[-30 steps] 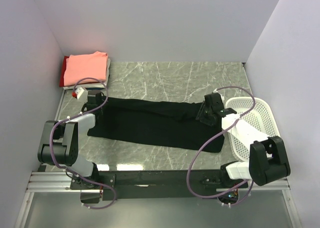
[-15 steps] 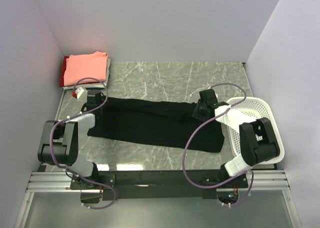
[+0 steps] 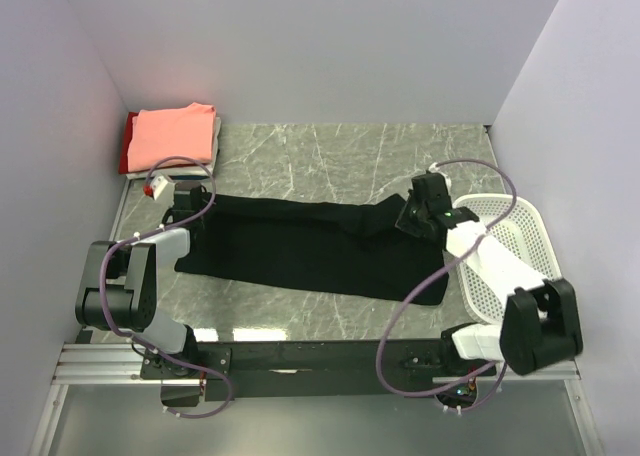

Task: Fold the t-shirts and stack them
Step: Fold the tshirt

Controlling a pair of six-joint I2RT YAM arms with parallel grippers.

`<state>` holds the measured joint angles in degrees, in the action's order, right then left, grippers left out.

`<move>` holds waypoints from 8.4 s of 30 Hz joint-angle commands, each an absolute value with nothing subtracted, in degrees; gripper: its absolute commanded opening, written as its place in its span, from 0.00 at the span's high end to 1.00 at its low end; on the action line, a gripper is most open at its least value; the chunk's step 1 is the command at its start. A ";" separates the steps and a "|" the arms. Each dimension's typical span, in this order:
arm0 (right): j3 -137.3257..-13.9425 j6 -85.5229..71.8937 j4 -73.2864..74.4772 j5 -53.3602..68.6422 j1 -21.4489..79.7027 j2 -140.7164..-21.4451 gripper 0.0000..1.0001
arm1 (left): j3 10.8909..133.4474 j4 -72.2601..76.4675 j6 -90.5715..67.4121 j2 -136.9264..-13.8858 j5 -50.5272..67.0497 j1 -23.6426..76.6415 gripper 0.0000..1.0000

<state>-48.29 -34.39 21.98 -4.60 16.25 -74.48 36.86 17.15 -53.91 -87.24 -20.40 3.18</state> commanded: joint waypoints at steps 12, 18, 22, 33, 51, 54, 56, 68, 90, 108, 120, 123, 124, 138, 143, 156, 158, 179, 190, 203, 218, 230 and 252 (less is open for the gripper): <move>-40.88 -35.59 27.34 -1.94 16.08 -61.00 1.00 | 33.67 20.47 -55.02 -81.57 -22.24 1.32 0.99; -36.22 -37.09 25.41 1.93 16.08 -59.86 1.00 | 26.92 23.64 -57.56 -78.58 -19.69 -1.13 0.99; -35.16 -36.57 25.49 2.81 16.08 -59.50 0.95 | 23.47 25.92 -58.36 -76.21 -17.58 -3.69 0.80; -37.17 -34.89 22.68 6.24 16.26 -59.15 0.61 | 22.84 20.92 -60.56 -63.73 -16.44 -4.13 0.64; -44.47 -37.09 15.12 3.17 16.17 -75.66 0.60 | 40.96 0.54 -65.65 -89.12 -14.68 3.34 0.91; -45.09 -37.09 14.59 3.51 15.99 -79.71 0.60 | 37.46 0.18 -69.51 -88.60 -12.75 1.76 0.93; -44.83 -37.00 14.24 4.48 15.82 -81.46 0.60 | 34.47 0.00 -71.44 -87.63 -9.78 -1.74 0.96; -36.41 -37.53 10.12 10.45 16.17 -79.73 0.60 | 25.57 -8.79 -70.93 -68.93 -11.95 -10.55 0.86; -35.68 -36.74 16.97 6.41 17.85 -69.42 0.53 | 42.54 1.12 -43.51 -72.68 4.30 22.99 0.49; -38.85 -34.63 14.59 7.20 16.26 -76.72 0.56 | 52.12 7.12 -40.87 -94.13 12.92 44.11 0.50; -36.56 -34.19 14.33 8.44 17.93 -78.05 0.58 | 52.38 4.93 -41.31 -95.45 12.39 45.62 0.59; -35.60 -34.19 14.33 9.05 18.80 -77.78 0.59 | 52.91 3.43 -40.61 -95.54 12.39 45.62 0.68; -35.07 -34.36 14.33 9.14 19.07 -77.70 0.59 | 53.17 3.25 -40.52 -95.45 12.39 45.62 0.70; -35.59 -35.16 21.00 4.75 20.39 -69.80 1.00 | 58.44 -5.18 -35.78 -94.04 9.23 45.53 0.99; -36.03 -35.59 24.87 3.52 20.48 -65.13 1.00 | 60.11 -8.26 -34.02 -93.17 9.40 44.65 0.99; -35.33 -37.53 31.46 5.89 20.74 -55.29 1.00 | 62.49 -11.34 -32.26 -92.81 12.65 40.96 0.99; -35.42 -37.97 32.60 5.89 21.53 -54.67 1.00 | 62.58 -11.51 -32.43 -93.16 13.35 40.96 0.99; -31.55 -41.22 31.91 3.17 23.73 -52.64 0.54 | 59.33 -11.51 -33.66 -93.17 14.51 40.78 0.57; -37.09 -41.13 27.61 3.43 24.96 -57.21 0.61 | 61.96 -15.47 -33.31 -89.73 9.30 40.78 0.82; -23.22 -46.67 22.24 5.62 25.84 -59.24 0.73 | 54.85 -5.28 -36.12 -99.58 17.05 43.94 0.99; -32.24 -45.53 30.76 1.25 25.40 -52.48 0.71 | 61.15 -14.06 -31.38 -90.80 10.47 44.03 0.66; -39.39 -40.42 24.97 11.50 14.68 -56.68 0.48 | 65.66 -14.68 -25.13 -94.14 3.36 45.35 0.23; -49.80 -44.56 14.67 1.23 14.33 -95.24 0.50 | 48.25 -11.61 -35.85 -78.93 -8.71 42.29 0.29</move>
